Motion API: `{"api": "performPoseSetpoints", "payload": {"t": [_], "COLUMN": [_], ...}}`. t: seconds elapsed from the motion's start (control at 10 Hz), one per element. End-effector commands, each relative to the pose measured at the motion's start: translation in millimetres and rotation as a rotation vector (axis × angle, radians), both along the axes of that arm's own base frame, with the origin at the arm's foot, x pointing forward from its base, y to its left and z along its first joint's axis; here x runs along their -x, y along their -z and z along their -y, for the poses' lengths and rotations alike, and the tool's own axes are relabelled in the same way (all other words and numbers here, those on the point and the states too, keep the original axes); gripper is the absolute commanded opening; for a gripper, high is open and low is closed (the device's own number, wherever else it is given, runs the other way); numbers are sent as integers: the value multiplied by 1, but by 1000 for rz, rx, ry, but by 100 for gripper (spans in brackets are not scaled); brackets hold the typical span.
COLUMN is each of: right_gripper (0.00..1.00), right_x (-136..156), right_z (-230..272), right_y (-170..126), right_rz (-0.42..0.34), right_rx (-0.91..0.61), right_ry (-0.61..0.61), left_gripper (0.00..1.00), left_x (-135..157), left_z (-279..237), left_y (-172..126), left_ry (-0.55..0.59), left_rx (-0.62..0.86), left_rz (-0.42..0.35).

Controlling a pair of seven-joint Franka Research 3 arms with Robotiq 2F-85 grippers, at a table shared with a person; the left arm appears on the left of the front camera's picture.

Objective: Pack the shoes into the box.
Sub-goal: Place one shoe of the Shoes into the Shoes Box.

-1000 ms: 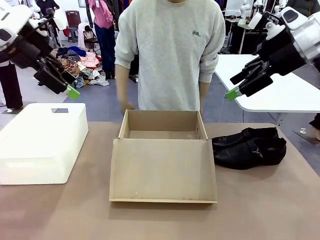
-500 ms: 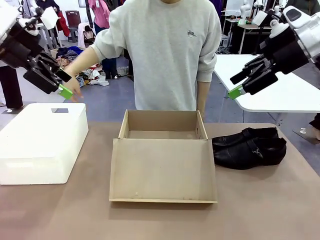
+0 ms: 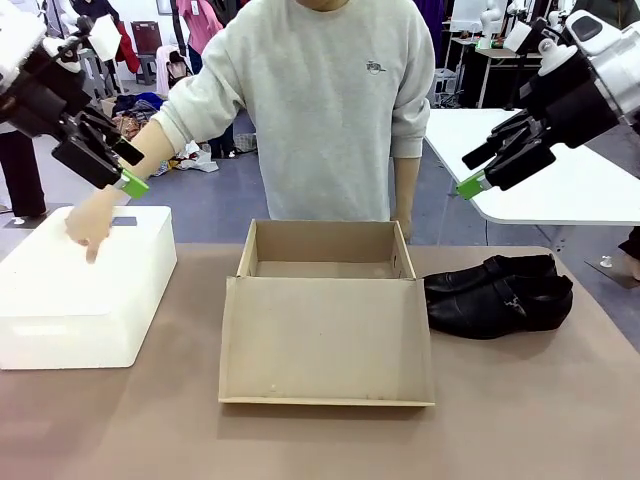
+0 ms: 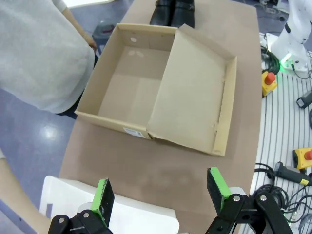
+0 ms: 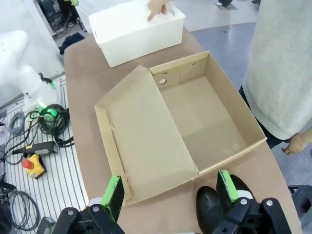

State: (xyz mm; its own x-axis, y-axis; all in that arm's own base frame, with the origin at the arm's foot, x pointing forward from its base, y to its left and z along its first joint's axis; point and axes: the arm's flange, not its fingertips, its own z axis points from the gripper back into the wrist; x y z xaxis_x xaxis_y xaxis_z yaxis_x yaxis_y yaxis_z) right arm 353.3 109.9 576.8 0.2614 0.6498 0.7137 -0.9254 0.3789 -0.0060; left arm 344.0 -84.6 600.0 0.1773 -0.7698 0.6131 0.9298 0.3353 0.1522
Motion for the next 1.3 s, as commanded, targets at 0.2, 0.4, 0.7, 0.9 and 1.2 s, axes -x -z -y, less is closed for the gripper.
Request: {"api": "performPoseSetpoints", "payload": {"t": [0.2, 0.4, 0.7, 0.9, 1.2], "right_gripper": [100, 100, 100, 100, 100], "right_x": [-3, -3, -3, -3, -3], "right_z": [2, 2, 2, 2, 2], "right_y": [1, 1, 1, 1, 1], "right_rz": [12, 12, 12, 12, 12], "right_rx": [-18, -18, -18, -18, -18], "right_ry": [-26, -26, -26, -26, -26], "left_gripper": [100, 100, 100, 100, 100], "left_x": [-1, 1, 0, 0, -1], "left_z": [-2, 0, -9, -15, -18], "left_y": [0, -1, -3, -5, -6], "left_ry": [18, 43, 80, 69, 52], "left_rx": [11, 8, 100, 142, 179], "left_rz": [-1, 21, 32, 41, 44]}}
